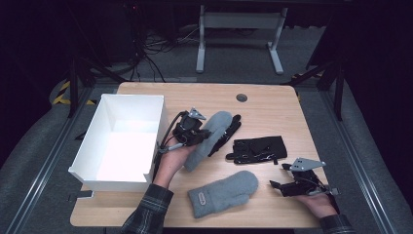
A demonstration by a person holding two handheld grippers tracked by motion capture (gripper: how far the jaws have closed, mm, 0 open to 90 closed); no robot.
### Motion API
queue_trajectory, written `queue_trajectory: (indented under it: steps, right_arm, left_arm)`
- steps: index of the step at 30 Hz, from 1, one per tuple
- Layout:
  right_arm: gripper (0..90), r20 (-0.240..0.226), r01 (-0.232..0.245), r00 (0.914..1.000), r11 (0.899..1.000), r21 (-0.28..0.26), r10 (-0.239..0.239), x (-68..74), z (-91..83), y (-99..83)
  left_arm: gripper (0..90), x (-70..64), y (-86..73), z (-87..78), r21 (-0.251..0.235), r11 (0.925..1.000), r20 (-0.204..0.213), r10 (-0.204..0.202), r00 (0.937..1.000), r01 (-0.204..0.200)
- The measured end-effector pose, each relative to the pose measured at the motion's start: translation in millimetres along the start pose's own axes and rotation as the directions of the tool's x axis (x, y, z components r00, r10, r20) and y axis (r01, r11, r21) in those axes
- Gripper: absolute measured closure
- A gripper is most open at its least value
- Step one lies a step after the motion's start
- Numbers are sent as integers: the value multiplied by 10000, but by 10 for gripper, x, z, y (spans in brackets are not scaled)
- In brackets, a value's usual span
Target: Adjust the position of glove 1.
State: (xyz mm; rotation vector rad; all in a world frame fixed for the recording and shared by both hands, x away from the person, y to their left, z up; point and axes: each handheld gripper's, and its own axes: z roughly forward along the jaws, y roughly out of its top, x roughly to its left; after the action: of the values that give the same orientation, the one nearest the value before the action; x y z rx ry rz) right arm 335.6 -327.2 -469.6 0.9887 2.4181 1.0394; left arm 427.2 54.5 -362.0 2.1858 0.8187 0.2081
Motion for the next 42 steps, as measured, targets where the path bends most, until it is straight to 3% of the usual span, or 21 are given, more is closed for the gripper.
queue_trajectory:
  steps: [6,13,20,26,32,36,38,42]
  right_arm:
    - [157,2,3,10000,10000,0,-3,0,0,0]
    - [157,1,1,10000,10000,2,-1,0,0,0]
    - [156,5,-2,10000,10000,-1,2,0,2,2]
    - [156,18,14,10000,10000,-12,-14,-1,4,3]
    - [156,14,9,10000,10000,-8,-9,-1,4,3]
    - [156,14,-3,10000,10000,-4,3,0,4,3]
    - [156,15,0,10000,10000,-5,0,0,4,3]
    - [156,13,-1,10000,10000,-4,1,0,4,3]
  left_arm:
    - [878,-169,-38,-23,-2,9991,535,430,9976,-430]
    - [878,-382,-99,-109,178,9945,1121,1009,9886,-1035]
    - [878,-570,-175,-288,109,9891,1337,1438,9805,-1466]
    - [879,-762,-251,-342,211,9829,1511,1778,9724,-1830]
    - [879,-922,-321,-283,644,9774,1563,1894,9694,-2014]
    - [879,-1030,-368,-184,852,9707,1901,2053,9601,-2245]
    - [879,-1072,-386,-125,1012,9652,1882,2195,9573,-2412]
    - [879,-1083,-411,-49,1114,9648,2127,2109,9541,-2381]
